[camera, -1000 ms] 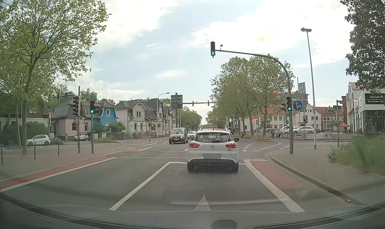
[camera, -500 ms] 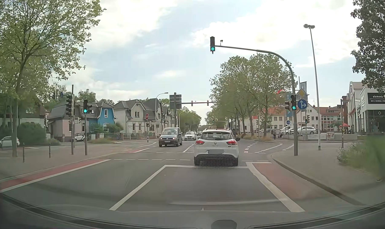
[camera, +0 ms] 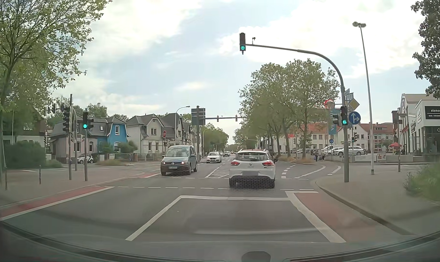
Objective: Follow the waypoints while adhering to traffic rules and regulations
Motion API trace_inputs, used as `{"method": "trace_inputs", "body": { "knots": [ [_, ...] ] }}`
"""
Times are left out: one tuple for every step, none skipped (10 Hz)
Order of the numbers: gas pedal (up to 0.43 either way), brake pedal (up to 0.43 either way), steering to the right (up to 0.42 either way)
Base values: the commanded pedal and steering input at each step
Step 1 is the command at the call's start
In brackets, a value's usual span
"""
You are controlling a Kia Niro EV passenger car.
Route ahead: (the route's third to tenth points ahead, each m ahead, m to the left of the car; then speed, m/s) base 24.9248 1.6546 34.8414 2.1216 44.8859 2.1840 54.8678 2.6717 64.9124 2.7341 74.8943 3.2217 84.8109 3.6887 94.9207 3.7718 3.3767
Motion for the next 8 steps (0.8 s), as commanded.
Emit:
{"method": "trace_inputs", "body": {
  "knots": [
    [0.409,0.018,0.018],
    [0.421,0.018,0.02],
    [0.421,0.018,0.021],
    [0.421,0.018,0.021],
    [0.421,0.018,0.021],
    [0.409,0.024,0.021],
    [0.39,0.018,0.021],
    [0.319,0.018,0.021]
  ]
}}
